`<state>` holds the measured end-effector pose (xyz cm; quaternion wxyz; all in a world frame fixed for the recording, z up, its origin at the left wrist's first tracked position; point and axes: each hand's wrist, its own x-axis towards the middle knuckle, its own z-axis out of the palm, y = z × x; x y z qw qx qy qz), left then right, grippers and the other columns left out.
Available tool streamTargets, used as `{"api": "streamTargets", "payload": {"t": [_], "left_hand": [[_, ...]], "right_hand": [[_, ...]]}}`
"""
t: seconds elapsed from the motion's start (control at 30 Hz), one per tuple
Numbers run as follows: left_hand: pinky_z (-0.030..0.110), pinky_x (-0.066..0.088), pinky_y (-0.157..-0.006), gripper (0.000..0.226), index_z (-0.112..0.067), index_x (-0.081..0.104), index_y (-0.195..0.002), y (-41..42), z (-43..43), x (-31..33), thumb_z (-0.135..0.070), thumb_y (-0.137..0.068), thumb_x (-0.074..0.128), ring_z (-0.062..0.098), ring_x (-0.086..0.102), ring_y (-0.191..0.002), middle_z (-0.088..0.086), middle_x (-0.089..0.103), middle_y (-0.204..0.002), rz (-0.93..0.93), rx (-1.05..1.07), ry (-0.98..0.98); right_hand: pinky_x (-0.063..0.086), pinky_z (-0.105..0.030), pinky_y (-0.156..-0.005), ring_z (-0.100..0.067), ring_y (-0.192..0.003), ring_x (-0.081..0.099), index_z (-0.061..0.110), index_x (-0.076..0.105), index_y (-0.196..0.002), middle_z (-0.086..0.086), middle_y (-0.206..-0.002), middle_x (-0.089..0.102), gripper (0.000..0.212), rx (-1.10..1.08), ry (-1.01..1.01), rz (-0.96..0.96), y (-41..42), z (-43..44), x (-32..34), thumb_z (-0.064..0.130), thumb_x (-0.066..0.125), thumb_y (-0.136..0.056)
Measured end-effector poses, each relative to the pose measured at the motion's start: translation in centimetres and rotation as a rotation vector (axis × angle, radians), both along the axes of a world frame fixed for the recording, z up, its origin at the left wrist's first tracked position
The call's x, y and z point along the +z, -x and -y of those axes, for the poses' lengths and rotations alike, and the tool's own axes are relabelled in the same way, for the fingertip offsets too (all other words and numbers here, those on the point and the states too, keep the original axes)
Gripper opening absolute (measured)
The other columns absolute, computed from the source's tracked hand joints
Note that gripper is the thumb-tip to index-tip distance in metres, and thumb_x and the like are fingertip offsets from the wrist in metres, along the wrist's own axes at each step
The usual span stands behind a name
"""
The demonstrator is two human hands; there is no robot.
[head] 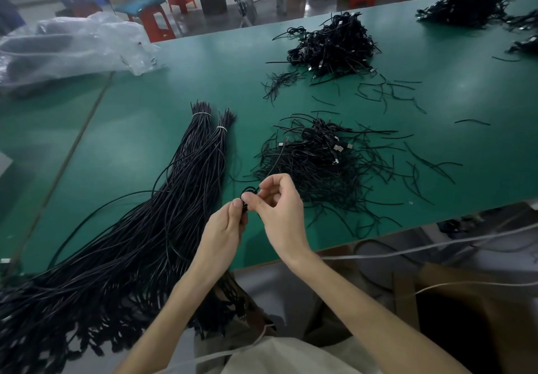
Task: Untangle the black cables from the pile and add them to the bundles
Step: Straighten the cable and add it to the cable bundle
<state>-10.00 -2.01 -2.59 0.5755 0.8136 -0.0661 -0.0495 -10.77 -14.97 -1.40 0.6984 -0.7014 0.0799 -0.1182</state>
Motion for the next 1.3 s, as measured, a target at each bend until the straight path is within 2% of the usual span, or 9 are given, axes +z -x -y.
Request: {"api": "streamTargets", "payload": {"t": [0.1, 0.27, 0.37, 0.47, 0.67, 0.83, 0.93, 1.1, 1.3], "left_hand": [[0.018, 0.027, -0.046, 0.049, -0.034, 0.058, -0.069, 0.2, 0.0, 0.2, -0.044, -0.109, 0.032, 0.005, 0.032, -0.046, -0.014, 0.042, -0.054, 0.003, -0.019, 0.015], [0.021, 0.024, -0.042, 0.057, -0.033, 0.067, -0.066, 0.2, -0.4, 0.4, -0.041, -0.111, 0.034, 0.007, 0.028, -0.045, -0.011, 0.038, -0.052, -0.040, 0.025, 0.039], [0.022, 0.023, -0.042, 0.059, -0.038, 0.066, -0.059, 0.1, -0.5, 0.5, -0.040, -0.111, 0.038, 0.009, 0.027, -0.045, -0.011, 0.036, -0.051, -0.040, 0.041, 0.022], [0.022, 0.022, -0.042, 0.059, -0.034, 0.065, -0.058, 0.1, -0.8, 0.5, -0.038, -0.111, 0.041, 0.009, 0.026, -0.045, -0.009, 0.034, -0.051, -0.022, 0.069, 0.012], [0.033, 0.019, -0.051, 0.054, -0.007, 0.037, -0.066, -1.0, -2.1, 0.3, -0.039, -0.109, 0.045, 0.015, 0.024, -0.051, 0.001, 0.030, -0.059, 0.017, 0.208, 0.020], [0.031, 0.021, -0.047, 0.052, -0.019, 0.033, -0.062, -0.8, -1.9, 0.4, -0.036, -0.110, 0.044, 0.013, 0.025, -0.050, -0.003, 0.031, -0.055, 0.093, 0.213, -0.038], [0.033, 0.024, -0.050, 0.054, -0.010, 0.032, -0.064, -0.6, -1.9, 0.1, -0.035, -0.111, 0.042, 0.013, 0.028, -0.052, -0.002, 0.033, -0.055, 0.157, 0.218, -0.110], [0.024, 0.022, -0.047, 0.054, -0.012, 0.032, -0.064, -0.4, -1.8, -0.2, -0.039, -0.110, 0.040, 0.010, 0.026, -0.051, -0.008, 0.032, -0.054, 0.172, 0.202, -0.124], [0.018, 0.030, -0.047, 0.053, -0.018, 0.043, -0.066, 0.2, -1.2, -0.5, -0.053, -0.105, 0.035, 0.004, 0.038, -0.051, -0.012, 0.047, -0.054, 0.163, 0.127, -0.137]], "right_hand": [[0.053, -0.023, -0.076, -0.010, -0.074, 0.066, 0.016, 0.057, -0.096, 0.001, -0.081, 0.066, 0.025, 0.033, 0.036, -0.011, 0.0, 0.1, 0.1, 0.018, 0.081, -0.088], [0.048, -0.017, -0.071, -0.002, -0.068, 0.060, 0.016, 0.056, -0.093, 0.000, -0.079, 0.065, 0.033, 0.106, 0.049, -0.043, 0.1, 0.4, 0.0, 0.024, 0.086, -0.082], [0.048, -0.019, -0.070, -0.007, -0.071, 0.058, 0.018, 0.055, -0.092, -0.002, -0.081, 0.062, 0.036, 0.109, 0.062, -0.060, 0.2, 0.2, -0.1, 0.028, 0.088, -0.081], [0.053, -0.025, -0.070, -0.021, -0.075, 0.063, 0.019, 0.054, -0.093, -0.007, -0.083, 0.064, 0.037, 0.118, 0.068, -0.076, 0.2, 0.1, -0.2, 0.031, 0.087, -0.082], [0.058, -0.034, -0.080, -0.017, -0.080, 0.074, 0.013, 0.057, -0.100, -0.005, -0.092, 0.070, 0.022, 0.233, -0.006, -0.112, 1.0, 0.4, -0.5, 0.016, 0.077, -0.092], [0.055, -0.026, -0.071, -0.018, -0.089, 0.075, 0.007, 0.062, -0.110, -0.008, -0.099, 0.077, 0.026, 0.300, -0.183, -0.239, 1.1, 0.5, 0.2, 0.023, 0.074, -0.095], [0.055, -0.028, -0.073, -0.019, -0.085, 0.075, 0.002, 0.060, -0.117, -0.009, -0.097, 0.078, 0.029, 0.437, -0.378, -0.354, 1.1, 0.8, 0.3, 0.016, 0.073, -0.095], [0.049, -0.030, -0.072, -0.020, -0.078, 0.072, -0.004, 0.062, -0.116, -0.012, -0.095, 0.078, 0.024, 0.383, -0.307, -0.329, 1.3, 1.0, -0.2, 0.011, 0.067, -0.098], [0.044, -0.026, -0.060, -0.020, -0.067, 0.068, -0.008, 0.063, -0.113, -0.017, -0.093, 0.078, 0.025, 0.363, -0.283, -0.305, 1.4, 0.6, -0.1, 0.010, 0.069, -0.096]]}}
